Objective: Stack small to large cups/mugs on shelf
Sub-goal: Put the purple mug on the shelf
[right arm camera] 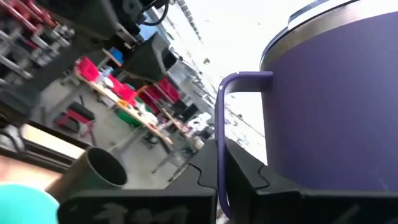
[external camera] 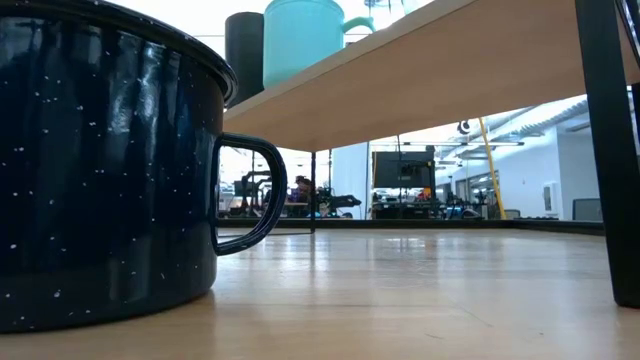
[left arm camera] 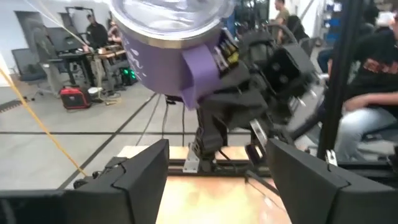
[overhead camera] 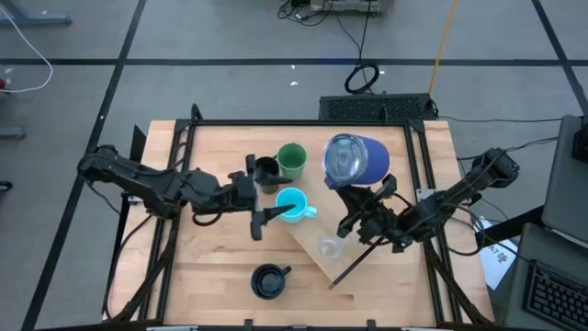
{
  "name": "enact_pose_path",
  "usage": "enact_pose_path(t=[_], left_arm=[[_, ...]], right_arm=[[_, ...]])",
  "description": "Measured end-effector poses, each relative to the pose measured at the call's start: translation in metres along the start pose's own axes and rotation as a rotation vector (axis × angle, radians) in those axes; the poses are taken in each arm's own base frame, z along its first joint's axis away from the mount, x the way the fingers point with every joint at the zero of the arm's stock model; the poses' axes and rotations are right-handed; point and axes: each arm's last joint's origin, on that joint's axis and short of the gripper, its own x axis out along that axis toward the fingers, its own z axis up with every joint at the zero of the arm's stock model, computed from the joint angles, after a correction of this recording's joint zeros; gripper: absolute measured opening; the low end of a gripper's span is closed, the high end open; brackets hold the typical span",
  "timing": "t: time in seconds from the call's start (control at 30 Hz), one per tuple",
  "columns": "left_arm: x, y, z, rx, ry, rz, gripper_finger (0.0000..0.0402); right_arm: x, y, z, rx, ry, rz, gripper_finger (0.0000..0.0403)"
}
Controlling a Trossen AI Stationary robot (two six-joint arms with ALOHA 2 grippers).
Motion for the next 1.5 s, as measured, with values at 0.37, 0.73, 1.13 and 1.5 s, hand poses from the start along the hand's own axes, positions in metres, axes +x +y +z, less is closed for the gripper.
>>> enact_pose_path(t=[0.37, 0.73, 1.13, 1.5], left_arm=[[-0.039, -0.001, -0.008, 0.161, 0.219, 0.174, 0.0235], [-0.047, -0.002, -0.021, 0.248, 0.341, 0.187, 0.0218], [-0.062, -0.010, -0.016, 0.283, 0.319, 0.170, 0.0205], [-0.066, -0.012, -0.014, 0.287, 0.311, 0.154, 0.0182]], right_arm=[[-0.021, -0.030, -0.007, 0.336, 0.004, 0.292, 0.0000], [-0.015, -0.071, -0.043, 0.631, -0.054, 0.685, 0.0000], [-0.013, -0.058, -0.111, 0.832, -0.203, 0.806, 0.0000], [-0.022, -0.035, -0.167, 1.034, -0.313, 0.796, 0.0001]])
